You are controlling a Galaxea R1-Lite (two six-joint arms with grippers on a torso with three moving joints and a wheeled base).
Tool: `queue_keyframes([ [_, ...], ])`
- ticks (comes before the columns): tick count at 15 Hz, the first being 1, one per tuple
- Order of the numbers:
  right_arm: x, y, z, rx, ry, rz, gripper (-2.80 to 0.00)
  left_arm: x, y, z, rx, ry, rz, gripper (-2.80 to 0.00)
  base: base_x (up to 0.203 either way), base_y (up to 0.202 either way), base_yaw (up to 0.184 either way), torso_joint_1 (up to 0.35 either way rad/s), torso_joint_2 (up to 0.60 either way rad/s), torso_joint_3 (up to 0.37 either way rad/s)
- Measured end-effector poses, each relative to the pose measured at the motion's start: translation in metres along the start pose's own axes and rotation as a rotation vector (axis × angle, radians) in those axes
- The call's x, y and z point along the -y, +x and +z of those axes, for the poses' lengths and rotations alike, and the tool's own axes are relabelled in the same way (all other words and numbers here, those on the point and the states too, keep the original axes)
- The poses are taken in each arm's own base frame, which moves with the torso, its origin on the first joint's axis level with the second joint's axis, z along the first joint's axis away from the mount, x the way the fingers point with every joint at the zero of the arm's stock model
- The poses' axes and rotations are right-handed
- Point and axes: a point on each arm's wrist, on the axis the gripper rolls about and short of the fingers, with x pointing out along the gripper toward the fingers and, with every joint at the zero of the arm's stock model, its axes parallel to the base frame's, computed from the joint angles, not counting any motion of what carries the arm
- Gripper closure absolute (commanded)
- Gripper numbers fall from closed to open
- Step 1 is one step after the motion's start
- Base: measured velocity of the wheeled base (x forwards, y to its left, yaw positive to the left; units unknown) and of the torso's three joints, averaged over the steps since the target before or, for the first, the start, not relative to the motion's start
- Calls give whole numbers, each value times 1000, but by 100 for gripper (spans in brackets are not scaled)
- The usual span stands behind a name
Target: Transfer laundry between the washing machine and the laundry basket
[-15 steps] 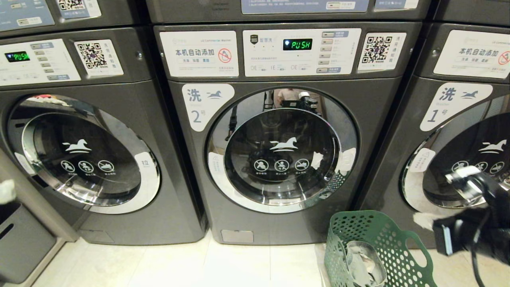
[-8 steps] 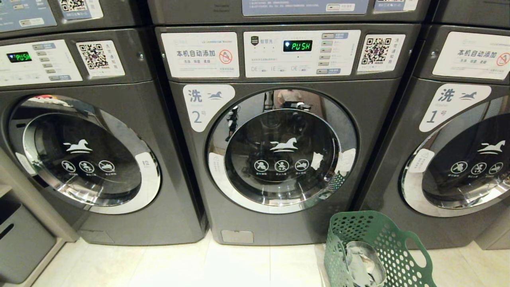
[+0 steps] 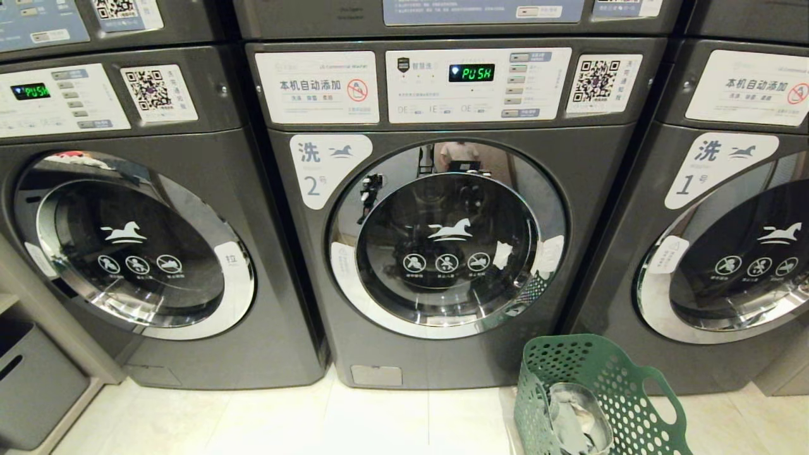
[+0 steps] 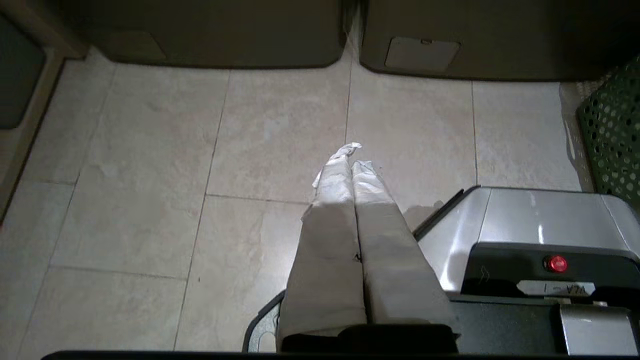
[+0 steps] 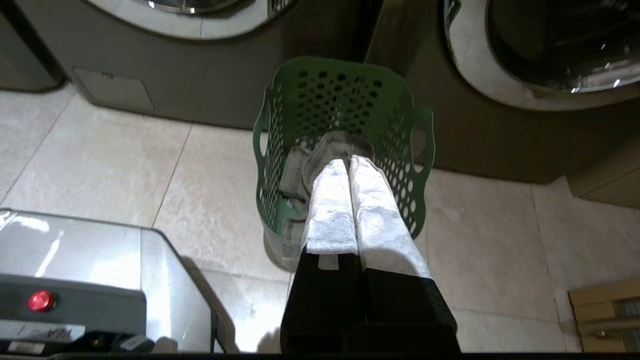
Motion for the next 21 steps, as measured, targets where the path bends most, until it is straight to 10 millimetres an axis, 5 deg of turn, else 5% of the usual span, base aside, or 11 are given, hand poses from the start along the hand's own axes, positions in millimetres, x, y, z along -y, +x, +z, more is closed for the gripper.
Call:
queue_keyframes([
  [6, -1, -10, -7, 245, 57, -16, 0, 3, -1, -17, 268, 104, -56, 0, 0, 0, 0, 0, 0, 0],
  [21, -1, -9, -9, 276, 58, -17, 0, 4, 0, -19, 284, 78, -58, 0, 0, 0, 0, 0, 0, 0],
])
